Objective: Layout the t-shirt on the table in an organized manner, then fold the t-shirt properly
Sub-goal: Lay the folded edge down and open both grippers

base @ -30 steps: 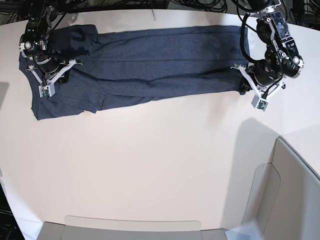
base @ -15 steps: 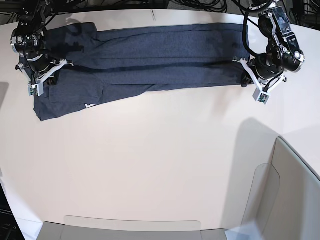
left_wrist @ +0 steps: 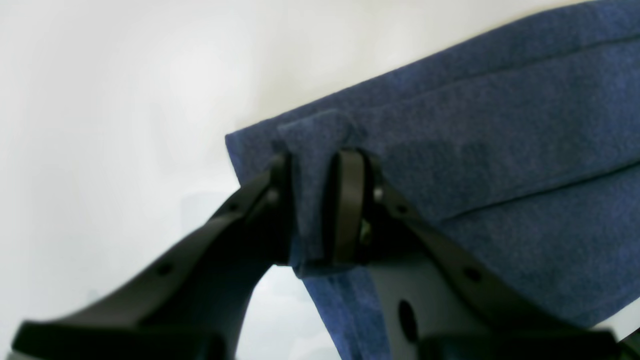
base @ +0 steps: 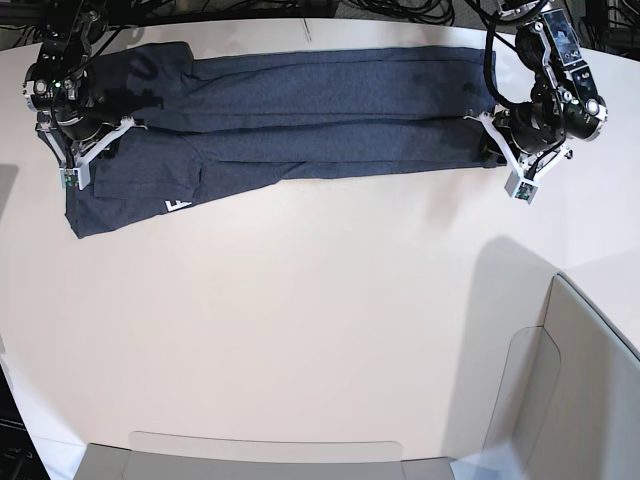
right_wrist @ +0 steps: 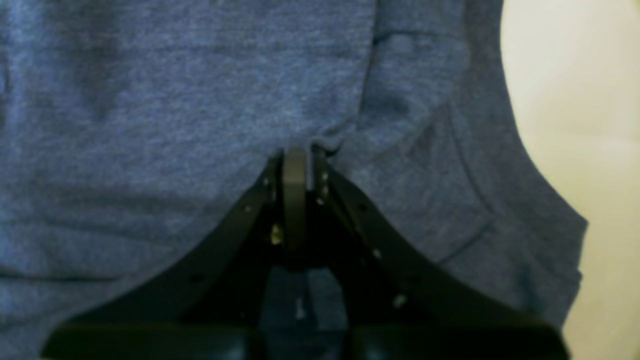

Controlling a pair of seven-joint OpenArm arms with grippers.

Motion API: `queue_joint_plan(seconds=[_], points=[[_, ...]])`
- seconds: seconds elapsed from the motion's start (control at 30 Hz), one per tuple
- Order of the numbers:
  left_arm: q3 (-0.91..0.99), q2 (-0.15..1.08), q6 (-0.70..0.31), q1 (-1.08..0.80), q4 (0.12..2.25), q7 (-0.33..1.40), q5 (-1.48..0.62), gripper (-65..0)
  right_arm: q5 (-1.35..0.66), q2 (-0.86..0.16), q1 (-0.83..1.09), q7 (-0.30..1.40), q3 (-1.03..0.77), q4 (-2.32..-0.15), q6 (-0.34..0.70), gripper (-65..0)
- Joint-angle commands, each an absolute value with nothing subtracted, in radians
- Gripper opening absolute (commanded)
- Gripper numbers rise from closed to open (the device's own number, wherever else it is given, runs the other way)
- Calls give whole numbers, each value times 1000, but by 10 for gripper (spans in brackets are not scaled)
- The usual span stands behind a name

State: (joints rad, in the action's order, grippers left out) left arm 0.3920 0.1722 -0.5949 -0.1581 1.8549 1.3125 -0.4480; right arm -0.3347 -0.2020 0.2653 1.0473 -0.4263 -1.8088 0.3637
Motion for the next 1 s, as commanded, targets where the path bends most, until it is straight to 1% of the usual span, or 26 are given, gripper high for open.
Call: queue_joint_plan(seconds=[0.0, 0.07, 0.1, 0.2, 0.27, 0.37, 0.57, 0.73, 0.9, 0.97], points=[[400, 183, -593, -151, 1873, 1305, -453, -518, -331, -206, 263, 1040, -433, -1822, 366, -650], [401, 183, -593, -151, 1873, 1303, -453, -518, -332, -203, 263, 1040, -433, -1822, 366, -650], [401, 183, -593, -151, 1873, 1303, -453, -518, -334, -203, 263, 1040, -433, -1822, 366, -639], [403, 185, -591, -147, 1873, 1303, -453, -518, -335, -203, 263, 1040, -433, -1822, 366, -527], [438, 182, -591, -147, 1873, 1305, -453, -518, -335, -202, 263, 1040, -433, -1822, 366, -485], [501, 180, -591, -143, 1873, 1314, -460, -517, -335, -202, 262, 1040, -433, -1822, 366, -477], [555, 179, -591, -143, 1871, 1316, -460, -514, -335, -202, 260, 1038, -435, -1822, 366, -477], [555, 179, -591, -147, 1871, 1316, -460, -448, -335, -200, 254, 1038, -435, -1822, 366, -477], [556, 179, -591, -148, 1870, 1316, -460, -412, -337, -200, 242, 1038, -453, -1824, 366, -477], [562, 180, -591, -147, 1870, 1316, -460, -396, -337, -171, 231, 1038, -483, -1833, 367, -477]])
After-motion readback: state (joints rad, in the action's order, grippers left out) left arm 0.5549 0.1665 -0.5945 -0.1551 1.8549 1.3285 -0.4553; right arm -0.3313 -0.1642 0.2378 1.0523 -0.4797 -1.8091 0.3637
